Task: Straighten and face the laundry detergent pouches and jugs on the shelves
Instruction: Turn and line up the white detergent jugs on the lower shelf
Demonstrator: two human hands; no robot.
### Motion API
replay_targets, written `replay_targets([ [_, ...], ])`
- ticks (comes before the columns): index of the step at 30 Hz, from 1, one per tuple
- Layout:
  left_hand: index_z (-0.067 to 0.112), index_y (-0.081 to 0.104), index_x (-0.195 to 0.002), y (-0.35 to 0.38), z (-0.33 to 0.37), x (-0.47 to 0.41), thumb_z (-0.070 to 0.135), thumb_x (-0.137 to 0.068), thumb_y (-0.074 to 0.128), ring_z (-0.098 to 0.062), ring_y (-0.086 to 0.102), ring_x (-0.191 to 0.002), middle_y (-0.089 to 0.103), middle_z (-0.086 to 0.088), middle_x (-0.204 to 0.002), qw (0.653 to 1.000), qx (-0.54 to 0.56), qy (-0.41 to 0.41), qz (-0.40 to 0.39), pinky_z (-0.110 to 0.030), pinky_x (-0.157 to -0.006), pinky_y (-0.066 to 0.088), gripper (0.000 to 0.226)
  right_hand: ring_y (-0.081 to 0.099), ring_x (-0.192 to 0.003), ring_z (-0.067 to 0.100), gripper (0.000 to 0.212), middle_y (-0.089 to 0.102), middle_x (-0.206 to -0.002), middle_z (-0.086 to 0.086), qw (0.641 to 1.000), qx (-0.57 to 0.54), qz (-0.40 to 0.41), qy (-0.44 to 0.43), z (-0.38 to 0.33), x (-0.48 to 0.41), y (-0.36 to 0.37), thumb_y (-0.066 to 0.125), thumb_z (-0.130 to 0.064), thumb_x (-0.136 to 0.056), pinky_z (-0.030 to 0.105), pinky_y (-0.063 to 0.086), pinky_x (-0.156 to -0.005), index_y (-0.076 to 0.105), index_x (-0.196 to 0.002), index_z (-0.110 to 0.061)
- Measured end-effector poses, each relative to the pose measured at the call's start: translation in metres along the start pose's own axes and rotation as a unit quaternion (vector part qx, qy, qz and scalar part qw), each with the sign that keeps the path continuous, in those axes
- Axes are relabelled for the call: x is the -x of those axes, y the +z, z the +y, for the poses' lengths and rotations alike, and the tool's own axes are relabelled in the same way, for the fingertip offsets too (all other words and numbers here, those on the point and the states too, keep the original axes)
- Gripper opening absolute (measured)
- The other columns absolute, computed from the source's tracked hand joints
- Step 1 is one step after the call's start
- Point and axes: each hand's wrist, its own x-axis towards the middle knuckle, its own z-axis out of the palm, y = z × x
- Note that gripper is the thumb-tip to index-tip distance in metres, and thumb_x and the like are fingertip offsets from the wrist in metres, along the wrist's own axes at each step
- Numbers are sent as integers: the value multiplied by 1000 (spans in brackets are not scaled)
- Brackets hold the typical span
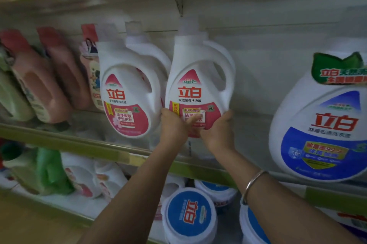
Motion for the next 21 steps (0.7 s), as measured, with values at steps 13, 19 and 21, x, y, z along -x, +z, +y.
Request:
replay_targets([
  [13, 11, 57, -116, -8, 19, 36, 47, -89, 54, -23, 59, -90, 63, -10, -103, 927, -345, 17, -147, -25, -74, 46, 45, 52, -120, 24, 73, 48, -135, 6, 989, 90, -114, -9, -9, 22, -53, 71, -31, -81, 36, 44, -96, 28, -138, -15],
  [19, 13, 32, -143, 56, 60, 119, 51, -73, 71, -15, 56, -114, 57, -1, -129, 927, -159, 121, -317, -22, -89, 45, 88, 62, -82, -2, 21, 61, -86, -11, 984, -51, 150, -87, 38, 91, -175, 68, -14, -82, 10, 48, -62, 54, -90, -28],
  [21, 23, 24, -142, 85, 61, 137, 35, -66, 83, -3, 58, -108, 54, 17, -122, 921, -19, 142, -363, -19, -88, 49, 97, 59, -97, 14, 42, 56, -107, 0, 967, -74, 241, -30, 66, 94, -203, 74, -15, -77, 23, 51, -75, 48, -110, -20],
])
